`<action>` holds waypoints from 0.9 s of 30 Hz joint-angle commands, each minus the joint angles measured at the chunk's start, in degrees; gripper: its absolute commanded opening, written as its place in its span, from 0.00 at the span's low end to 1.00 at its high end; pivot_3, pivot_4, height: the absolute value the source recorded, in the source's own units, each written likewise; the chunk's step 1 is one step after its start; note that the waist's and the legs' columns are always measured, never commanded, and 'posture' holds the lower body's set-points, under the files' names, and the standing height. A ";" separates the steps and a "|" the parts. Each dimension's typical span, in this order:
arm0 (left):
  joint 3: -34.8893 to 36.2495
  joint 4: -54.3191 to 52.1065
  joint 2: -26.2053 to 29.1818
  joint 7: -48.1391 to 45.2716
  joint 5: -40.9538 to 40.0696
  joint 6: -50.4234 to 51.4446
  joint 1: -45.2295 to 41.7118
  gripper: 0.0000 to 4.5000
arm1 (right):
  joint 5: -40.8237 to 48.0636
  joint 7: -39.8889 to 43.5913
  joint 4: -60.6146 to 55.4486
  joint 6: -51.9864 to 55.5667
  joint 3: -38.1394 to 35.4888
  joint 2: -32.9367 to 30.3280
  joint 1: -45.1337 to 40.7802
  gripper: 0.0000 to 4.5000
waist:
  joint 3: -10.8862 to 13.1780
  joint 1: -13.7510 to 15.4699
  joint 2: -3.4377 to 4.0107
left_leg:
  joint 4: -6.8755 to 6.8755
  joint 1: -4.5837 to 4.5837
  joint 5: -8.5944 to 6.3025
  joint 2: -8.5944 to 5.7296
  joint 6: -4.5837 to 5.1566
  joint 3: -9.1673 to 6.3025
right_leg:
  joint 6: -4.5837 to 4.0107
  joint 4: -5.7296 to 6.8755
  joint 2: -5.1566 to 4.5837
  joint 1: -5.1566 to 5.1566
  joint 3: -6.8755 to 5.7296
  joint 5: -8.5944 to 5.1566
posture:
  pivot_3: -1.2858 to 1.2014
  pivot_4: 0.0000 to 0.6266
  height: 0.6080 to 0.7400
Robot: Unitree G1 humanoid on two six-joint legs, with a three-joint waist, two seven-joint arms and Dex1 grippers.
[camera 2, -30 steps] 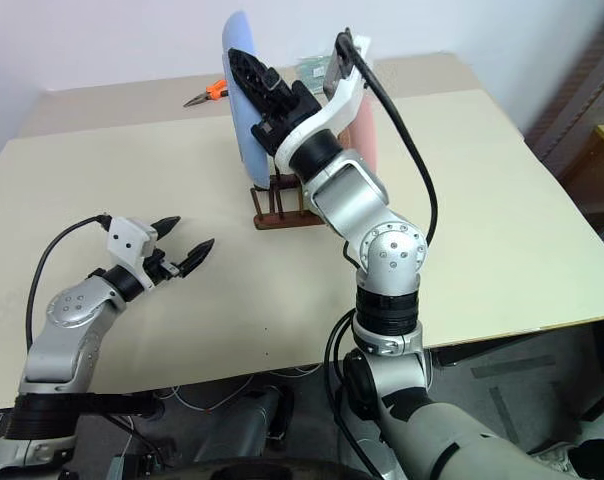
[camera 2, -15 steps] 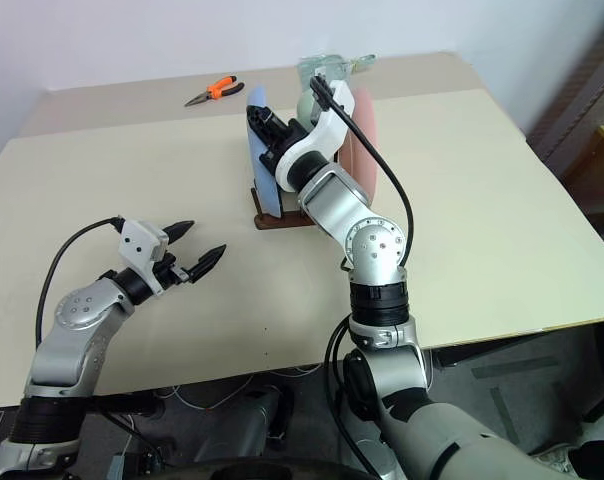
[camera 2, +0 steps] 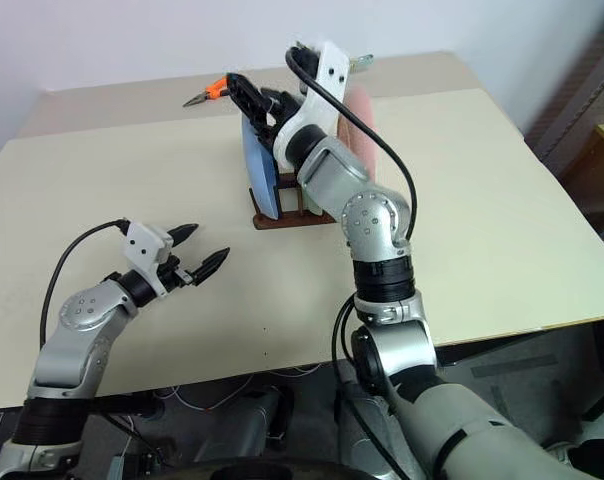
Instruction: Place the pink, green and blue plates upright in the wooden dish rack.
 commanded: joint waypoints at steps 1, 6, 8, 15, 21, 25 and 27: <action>0.06 -1.94 -0.10 0.33 0.19 -0.69 0.00 0.91 | -4.09 8.20 -9.79 -4.02 -0.17 -6.83 -2.05 0.66 | 0.00 0.21 -0.01 | 0.01 0.00 0.00 0.00 0.00 0.00 | 0.00 0.00 0.00 0.01 0.00 0.00 | 0.52 0.24 1.00; 0.79 -2.02 0.20 0.75 0.03 -1.05 1.01 0.91 | -2.60 23.60 -22.80 -2.61 -9.49 -28.62 11.56 0.66 | -0.12 0.94 -0.25 | 0.03 -0.03 -0.03 -0.01 0.05 -0.04 | 0.02 -0.26 -0.03 0.19 -0.10 -0.01 | 0.52 0.24 1.00; 0.71 -1.68 0.34 0.57 0.24 -1.48 1.57 0.91 | -1.73 27.49 -23.05 -1.02 -15.91 -35.90 19.97 0.66 | -0.13 1.46 -0.29 | 0.04 0.01 -0.09 0.00 0.13 -0.04 | 0.03 -0.37 -0.06 0.32 -0.11 -0.01 | 0.52 0.24 1.00; -0.20 1.38 -0.32 0.63 1.21 -3.12 0.77 0.91 | -11.41 37.71 -18.15 -7.77 -18.92 -43.95 45.37 0.66 | -0.10 1.21 -0.21 | 0.07 0.13 -0.10 0.14 0.17 0.16 | 0.02 -0.33 -0.05 0.39 -0.02 -0.02 | 0.52 0.24 1.00; 0.00 2.36 -0.10 0.74 2.28 -4.39 1.64 0.91 | -20.18 39.18 -8.97 -16.28 -12.95 -40.70 48.19 0.66 | -0.10 1.60 -0.24 | 0.12 0.20 -0.10 0.15 0.16 0.22 | 0.02 -0.34 -0.06 0.46 -0.01 -0.02 | 0.52 0.24 1.00; 1.14 2.07 1.06 0.71 2.86 -5.14 3.54 0.91 | -23.13 40.48 -3.15 -20.84 -10.57 -38.80 46.21 0.66 | -0.10 1.65 -0.24 | 0.12 0.20 -0.11 0.14 0.16 0.22 | 0.02 -0.35 -0.06 0.46 -0.01 -0.02 | 0.52 0.24 1.00; 1.71 1.71 1.48 0.86 2.76 -5.13 4.09 0.91 | -24.45 41.37 -0.89 -22.71 -9.54 -38.44 45.13 0.66 | -0.10 1.71 -0.24 | 0.12 0.20 -0.11 0.14 0.16 0.22 | 0.02 -0.35 -0.06 0.46 -0.01 -0.02 | 0.52 0.24 1.00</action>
